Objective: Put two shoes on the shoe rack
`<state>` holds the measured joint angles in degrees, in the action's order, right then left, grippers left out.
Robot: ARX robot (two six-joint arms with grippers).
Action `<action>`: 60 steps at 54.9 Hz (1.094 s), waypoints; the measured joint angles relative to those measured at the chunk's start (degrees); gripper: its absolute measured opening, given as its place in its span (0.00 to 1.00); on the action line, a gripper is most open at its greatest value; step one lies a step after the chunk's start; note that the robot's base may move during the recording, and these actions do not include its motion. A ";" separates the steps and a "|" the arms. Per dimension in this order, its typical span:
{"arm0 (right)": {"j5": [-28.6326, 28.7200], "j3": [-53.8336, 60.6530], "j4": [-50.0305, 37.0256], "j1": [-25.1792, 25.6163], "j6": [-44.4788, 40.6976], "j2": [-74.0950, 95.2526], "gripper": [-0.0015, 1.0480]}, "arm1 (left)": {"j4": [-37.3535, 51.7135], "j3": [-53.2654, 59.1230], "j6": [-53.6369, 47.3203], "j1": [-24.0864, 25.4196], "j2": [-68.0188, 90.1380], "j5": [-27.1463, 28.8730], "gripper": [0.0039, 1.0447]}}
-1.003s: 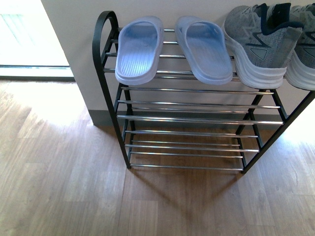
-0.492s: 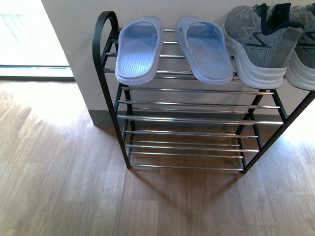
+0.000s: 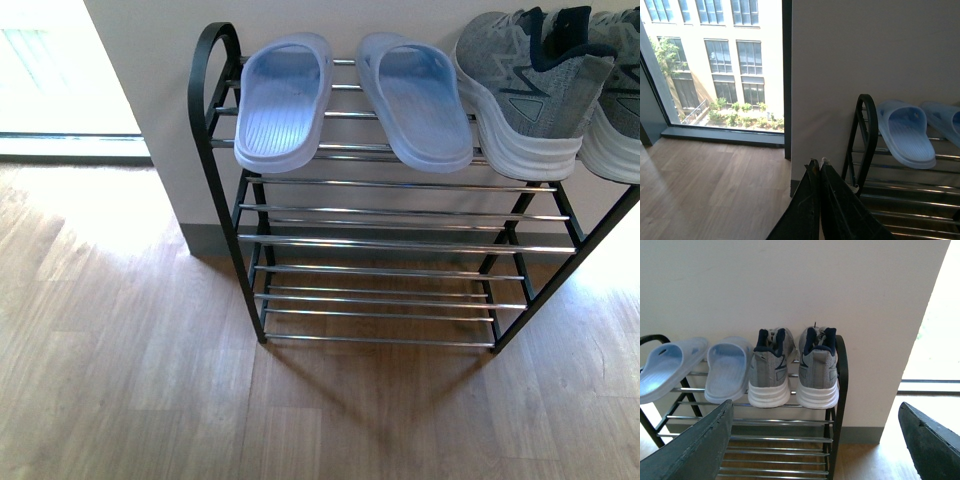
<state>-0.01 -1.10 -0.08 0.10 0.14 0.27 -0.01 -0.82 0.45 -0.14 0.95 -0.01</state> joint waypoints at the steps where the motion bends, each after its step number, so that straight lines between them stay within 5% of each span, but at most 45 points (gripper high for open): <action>1: 0.00 0.00 0.00 0.00 0.00 0.00 0.91 | 0.00 0.00 0.00 0.00 -0.02 0.00 0.01; 4: 0.00 0.00 0.00 0.00 0.00 0.00 0.91 | -0.02 0.00 0.00 0.00 -0.02 0.00 0.01; 22: 0.00 0.00 0.00 0.00 0.00 0.00 0.91 | -0.02 0.00 0.00 0.00 -0.04 0.00 0.65; 32: 0.00 0.00 0.00 0.00 0.00 0.00 0.91 | 0.00 0.00 0.00 0.00 -0.04 0.00 0.92; 60: 0.00 0.00 0.00 0.00 0.00 0.00 0.91 | 0.00 0.00 -0.15 0.00 -0.04 0.02 0.91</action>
<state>-0.01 -1.10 -0.08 0.10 0.14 0.27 -0.01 -0.82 0.30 -0.14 0.91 0.01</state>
